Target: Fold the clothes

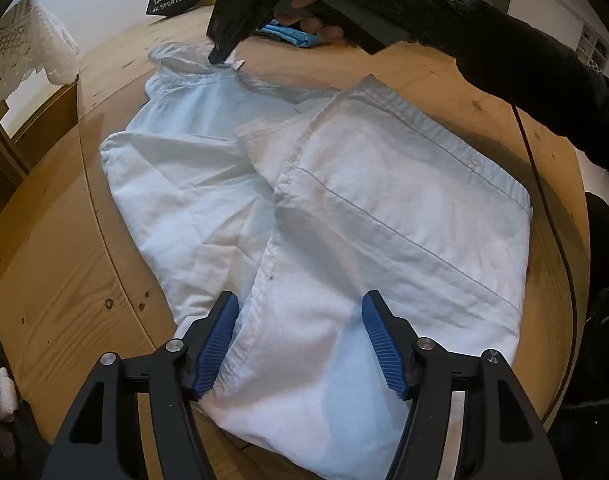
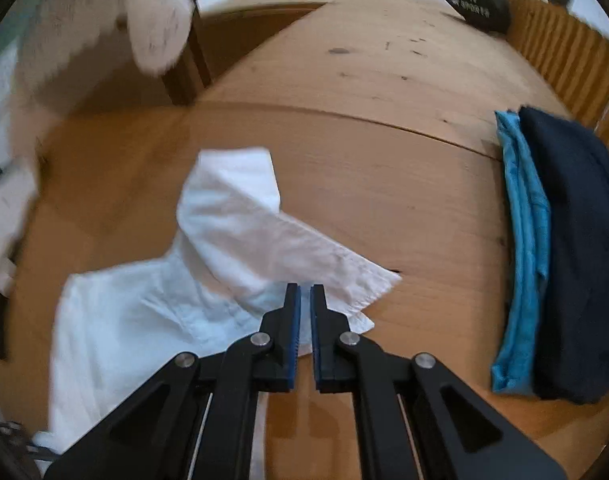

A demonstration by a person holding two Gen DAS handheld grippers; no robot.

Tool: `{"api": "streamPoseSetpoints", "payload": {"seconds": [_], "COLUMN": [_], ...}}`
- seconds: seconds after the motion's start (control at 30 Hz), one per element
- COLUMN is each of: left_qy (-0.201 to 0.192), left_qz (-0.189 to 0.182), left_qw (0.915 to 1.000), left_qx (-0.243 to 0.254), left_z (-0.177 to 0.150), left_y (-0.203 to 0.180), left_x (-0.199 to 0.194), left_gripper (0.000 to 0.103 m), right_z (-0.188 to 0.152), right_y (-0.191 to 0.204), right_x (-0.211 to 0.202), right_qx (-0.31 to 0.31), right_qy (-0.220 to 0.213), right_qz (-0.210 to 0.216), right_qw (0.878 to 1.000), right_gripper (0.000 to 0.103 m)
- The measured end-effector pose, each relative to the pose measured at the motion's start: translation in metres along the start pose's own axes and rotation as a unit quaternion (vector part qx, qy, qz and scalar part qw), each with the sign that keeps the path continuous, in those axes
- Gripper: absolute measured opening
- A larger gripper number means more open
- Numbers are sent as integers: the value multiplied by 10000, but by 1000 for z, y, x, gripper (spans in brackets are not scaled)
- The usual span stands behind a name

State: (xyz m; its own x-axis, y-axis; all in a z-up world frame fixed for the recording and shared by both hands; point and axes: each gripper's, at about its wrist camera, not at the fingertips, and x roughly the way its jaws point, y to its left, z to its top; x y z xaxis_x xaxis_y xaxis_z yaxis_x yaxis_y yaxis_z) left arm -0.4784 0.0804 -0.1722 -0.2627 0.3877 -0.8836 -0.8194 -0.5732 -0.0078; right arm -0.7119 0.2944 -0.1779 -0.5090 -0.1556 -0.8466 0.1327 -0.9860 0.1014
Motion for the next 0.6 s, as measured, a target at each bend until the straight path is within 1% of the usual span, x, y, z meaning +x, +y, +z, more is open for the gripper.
{"api": "streamPoseSetpoints", "payload": {"seconds": [0.1, 0.17, 0.2, 0.27, 0.3, 0.37, 0.43, 0.47, 0.53, 0.57, 0.6], "left_qy": [-38, -54, -63, -87, -97, -109, -112, -114, -118, -121, -125], "left_qz": [2, 9, 12, 21, 29, 52, 66, 71, 62, 53, 46], "left_qw": [10000, 10000, 10000, 10000, 9999, 9999, 9999, 9999, 9999, 9999, 9999], "left_qx": [15, 11, 8, -2, -8, -17, -5, 4, 26, 39, 51], "left_z": [-4, -4, -4, -3, -2, -3, -3, -3, -3, -3, -3], "left_y": [0, -1, -1, -2, -3, -4, -4, -4, -5, -4, -4], "left_x": [-2, -1, -1, 1, 2, 2, 1, 1, 2, 2, 2], "left_gripper": [63, 63, 63, 64, 64, 64, 64, 64, 64, 64, 64], "right_z": [-2, -2, 2, 12, 20, 26, 37, 41, 47, 49, 51], "right_y": [3, 20, 28, 43, 44, 33, 16, 10, 0, 1, 3], "right_x": [-26, -29, -21, -1, 17, 36, 37, 32, 19, 14, 10], "right_qx": [72, -166, -295, -539, -582, -444, -223, -148, -26, -43, -94], "right_qy": [-466, -524, -465, -288, -90, 197, 109, 47, -71, -41, 29], "right_qz": [304, 602, 578, 371, 253, -18, -471, -551, -577, -329, 35], "right_qw": [9984, 9967, 9968, 9974, 9979, 9988, 9986, 9984, 9983, 9994, 9999], "right_gripper": [6, 6, 6, 6, 6, 6, 6, 6, 7, 12, 26]}}
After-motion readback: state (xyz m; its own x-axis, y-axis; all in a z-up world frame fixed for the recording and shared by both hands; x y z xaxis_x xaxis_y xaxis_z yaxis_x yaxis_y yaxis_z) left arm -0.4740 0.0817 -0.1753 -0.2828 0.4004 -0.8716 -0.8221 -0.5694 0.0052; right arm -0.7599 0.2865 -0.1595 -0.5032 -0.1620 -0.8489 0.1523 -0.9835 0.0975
